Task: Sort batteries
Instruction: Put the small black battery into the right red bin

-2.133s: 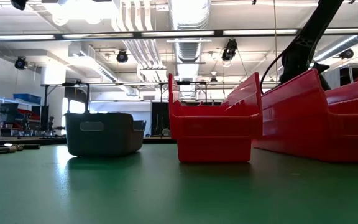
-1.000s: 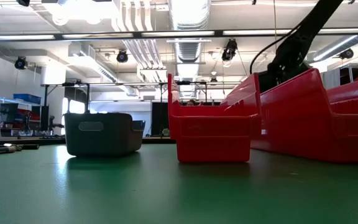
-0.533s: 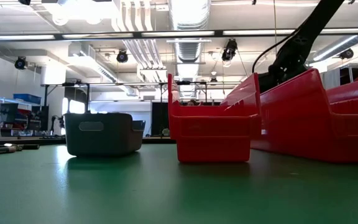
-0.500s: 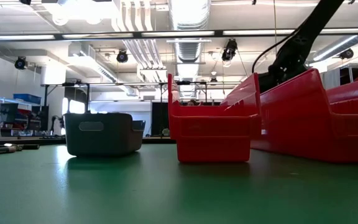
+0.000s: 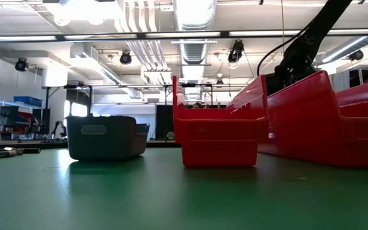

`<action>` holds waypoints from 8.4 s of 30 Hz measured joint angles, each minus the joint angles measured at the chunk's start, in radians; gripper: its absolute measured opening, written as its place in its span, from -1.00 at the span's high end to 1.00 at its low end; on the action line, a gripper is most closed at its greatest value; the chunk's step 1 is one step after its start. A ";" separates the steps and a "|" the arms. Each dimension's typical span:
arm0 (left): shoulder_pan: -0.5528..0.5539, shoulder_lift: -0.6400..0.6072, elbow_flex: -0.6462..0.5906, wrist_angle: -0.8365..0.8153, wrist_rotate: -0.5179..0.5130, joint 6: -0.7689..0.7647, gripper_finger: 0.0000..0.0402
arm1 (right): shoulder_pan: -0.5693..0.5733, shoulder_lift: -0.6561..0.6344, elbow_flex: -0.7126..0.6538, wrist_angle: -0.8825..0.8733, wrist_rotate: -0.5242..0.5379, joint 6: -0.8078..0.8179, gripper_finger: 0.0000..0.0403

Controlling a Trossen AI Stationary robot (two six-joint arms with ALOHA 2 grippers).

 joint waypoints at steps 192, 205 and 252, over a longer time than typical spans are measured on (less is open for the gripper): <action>-0.027 0.053 0.073 0.146 -0.033 0.211 0.25 | 0.222 -0.364 -0.118 -0.442 -0.125 0.670 -0.18; -0.027 0.026 0.073 0.136 -0.104 0.249 0.25 | 0.189 -0.363 -0.262 -0.234 -0.150 0.686 -0.11; -0.027 0.021 0.073 0.119 -0.117 0.234 0.25 | 0.183 -0.360 -0.231 -0.286 -0.134 0.508 0.83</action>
